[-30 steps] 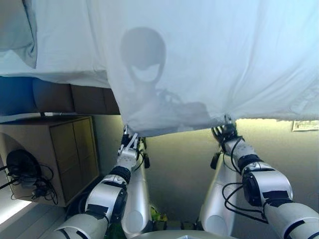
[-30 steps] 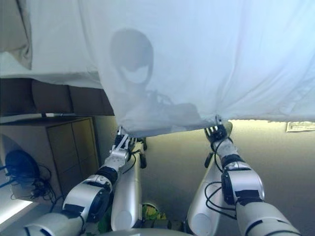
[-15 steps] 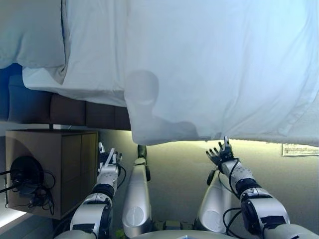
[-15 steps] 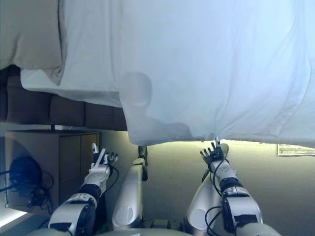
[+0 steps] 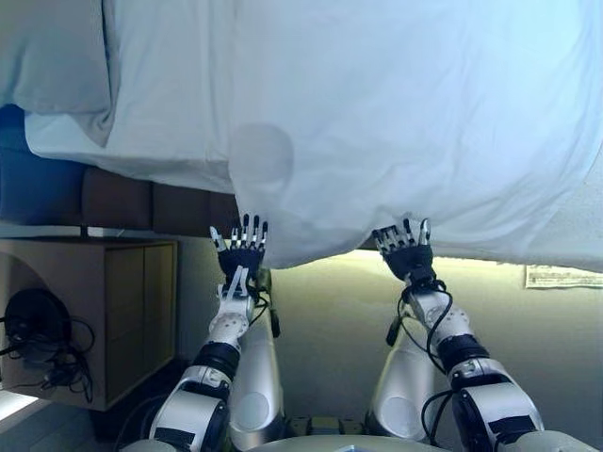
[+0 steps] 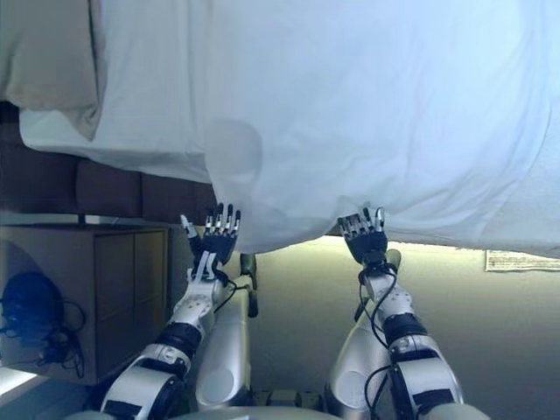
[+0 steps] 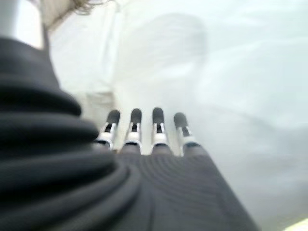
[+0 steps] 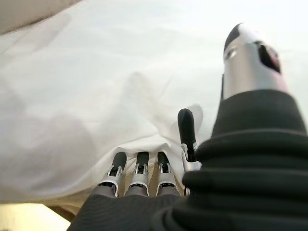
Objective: Make the bed neatly
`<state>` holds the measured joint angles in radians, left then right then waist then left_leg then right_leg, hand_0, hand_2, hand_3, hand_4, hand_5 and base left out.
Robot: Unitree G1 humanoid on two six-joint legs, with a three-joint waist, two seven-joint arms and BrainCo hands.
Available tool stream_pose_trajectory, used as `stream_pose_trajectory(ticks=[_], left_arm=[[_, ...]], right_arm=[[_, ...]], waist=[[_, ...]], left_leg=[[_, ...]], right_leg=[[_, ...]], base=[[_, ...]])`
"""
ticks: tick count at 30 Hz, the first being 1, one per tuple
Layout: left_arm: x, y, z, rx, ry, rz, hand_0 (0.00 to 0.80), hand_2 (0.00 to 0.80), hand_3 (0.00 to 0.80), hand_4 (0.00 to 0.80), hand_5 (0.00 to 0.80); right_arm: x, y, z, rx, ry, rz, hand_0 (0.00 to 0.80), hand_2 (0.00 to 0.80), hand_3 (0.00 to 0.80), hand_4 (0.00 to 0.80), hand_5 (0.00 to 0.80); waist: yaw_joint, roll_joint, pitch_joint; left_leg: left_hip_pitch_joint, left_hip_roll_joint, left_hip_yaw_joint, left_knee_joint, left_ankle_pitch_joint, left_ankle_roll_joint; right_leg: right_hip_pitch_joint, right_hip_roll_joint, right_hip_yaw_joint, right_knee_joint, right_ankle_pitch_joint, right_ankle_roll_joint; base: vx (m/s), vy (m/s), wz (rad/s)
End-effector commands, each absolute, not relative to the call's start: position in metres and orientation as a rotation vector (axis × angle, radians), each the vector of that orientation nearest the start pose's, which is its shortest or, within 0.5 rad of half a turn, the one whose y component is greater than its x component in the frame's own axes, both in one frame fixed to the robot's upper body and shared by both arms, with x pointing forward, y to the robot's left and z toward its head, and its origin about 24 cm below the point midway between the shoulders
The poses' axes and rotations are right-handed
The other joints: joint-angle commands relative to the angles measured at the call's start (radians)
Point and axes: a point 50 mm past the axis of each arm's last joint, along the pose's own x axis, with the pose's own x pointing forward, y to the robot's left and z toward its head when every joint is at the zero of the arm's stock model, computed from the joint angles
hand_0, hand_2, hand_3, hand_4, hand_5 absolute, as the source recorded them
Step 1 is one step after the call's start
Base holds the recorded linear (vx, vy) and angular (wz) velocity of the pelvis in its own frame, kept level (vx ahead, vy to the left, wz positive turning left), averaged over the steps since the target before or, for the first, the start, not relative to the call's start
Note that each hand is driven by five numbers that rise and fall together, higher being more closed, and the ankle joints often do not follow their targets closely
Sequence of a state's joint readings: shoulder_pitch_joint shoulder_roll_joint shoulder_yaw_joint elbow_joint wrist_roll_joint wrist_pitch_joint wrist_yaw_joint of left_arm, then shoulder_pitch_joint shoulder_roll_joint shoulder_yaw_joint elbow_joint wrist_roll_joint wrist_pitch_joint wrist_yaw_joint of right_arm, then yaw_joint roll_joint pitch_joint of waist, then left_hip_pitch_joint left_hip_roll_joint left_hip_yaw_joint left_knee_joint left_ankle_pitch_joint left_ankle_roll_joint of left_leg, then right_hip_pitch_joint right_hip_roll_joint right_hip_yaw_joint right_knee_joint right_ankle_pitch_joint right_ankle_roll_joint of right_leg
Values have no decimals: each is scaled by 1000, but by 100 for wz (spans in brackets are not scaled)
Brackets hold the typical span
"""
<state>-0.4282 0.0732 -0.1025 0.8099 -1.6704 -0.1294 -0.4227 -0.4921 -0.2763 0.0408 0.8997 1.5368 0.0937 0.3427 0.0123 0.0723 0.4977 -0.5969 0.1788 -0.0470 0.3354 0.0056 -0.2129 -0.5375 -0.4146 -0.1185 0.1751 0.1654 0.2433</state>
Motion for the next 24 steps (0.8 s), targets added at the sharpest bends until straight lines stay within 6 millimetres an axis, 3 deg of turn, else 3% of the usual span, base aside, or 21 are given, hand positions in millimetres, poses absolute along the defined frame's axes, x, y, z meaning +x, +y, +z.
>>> stream_pose_trajectory(ticks=[1, 4, 7, 9, 13, 15, 20, 22, 24], left_arm=[[330, 156, 18, -1408, -70, -126, 0, 0, 0, 0, 0], [332, 165, 16, -1398, -72, -97, 0, 0, 0, 0, 0], [335, 177, 20, -1401, -114, -74, 0, 0, 0, 0, 0], [336, 181, 22, -1405, -138, -71, 0, 0, 0, 0, 0], [337, 183, 19, -1437, -139, -39, 0, 0, 0, 0, 0], [338, 177, 19, -1443, -127, -38, 0, 0, 0, 0, 0], [339, 175, 24, -1440, -127, -10, 0, 0, 0, 0, 0], [341, 183, 30, -1435, -158, -13, 0, 0, 0, 0, 0], [341, 190, 41, -1423, -207, -50, 0, 0, 0, 0, 0]], right_arm=[[343, -198, 32, 1383, 48, 112, 0, 0, 0, 0, 0], [333, -209, 8, 1464, 103, -61, 0, 0, 0, 0, 0], [309, -225, -28, 1519, 209, -295, 0, 0, 0, 0, 0], [299, -234, -40, 1531, 263, -416, 0, 0, 0, 0, 0], [271, -278, -58, 1535, 329, -722, 0, 0, 0, 0, 0], [270, -284, -56, 1516, 318, -741, 0, 0, 0, 0, 0], [285, -258, -50, 1545, 306, -579, 0, 0, 0, 0, 0], [296, -242, -38, 1574, 275, -419, 0, 0, 0, 0, 0], [310, -212, -16, 1561, 215, -232, 0, 0, 0, 0, 0]], waist=[[19, -28, 22], [13, -41, 22], [-4, -43, 22], [-11, -39, 22], [-28, -12, 22], [-28, -3, 22], [-19, -27, 22], [-19, -44, 22], [-25, -61, 22]], left_leg=[[-37, -23, 41, -42, 122, 67], [-49, -18, 48, -37, 124, 66], [-58, -12, 53, -33, 122, 64], [-63, -9, 57, -40, 127, 63], [-66, -2, 78, -63, 132, 59], [-65, -5, 83, -69, 133, 60], [-50, -6, 80, -49, 122, 59], [-30, 2, 81, -45, 114, 57], [-18, 7, 84, -44, 114, 57]], right_leg=[[11, -5, 1, 48, 22, -12], [1, 2, 3, 51, 26, -16], [-13, 7, 18, 56, 26, -20], [-23, 6, 23, 51, 31, -19], [-38, 4, 39, 34, 29, -10], [-38, 4, 41, 30, 24, -10], [-7, 4, 30, 27, 28, -15], [19, 8, 25, 23, 24, -19], [34, 11, 27, 21, 24, -25]], base=[[4, -43, 3], [2, -13, 0], [-7, 47, 1], [-8, 77, -1], [-10, 137, -4], [5, 76, -9], [6, -47, -4], [33, -91, -14], [17, -82, -16]])
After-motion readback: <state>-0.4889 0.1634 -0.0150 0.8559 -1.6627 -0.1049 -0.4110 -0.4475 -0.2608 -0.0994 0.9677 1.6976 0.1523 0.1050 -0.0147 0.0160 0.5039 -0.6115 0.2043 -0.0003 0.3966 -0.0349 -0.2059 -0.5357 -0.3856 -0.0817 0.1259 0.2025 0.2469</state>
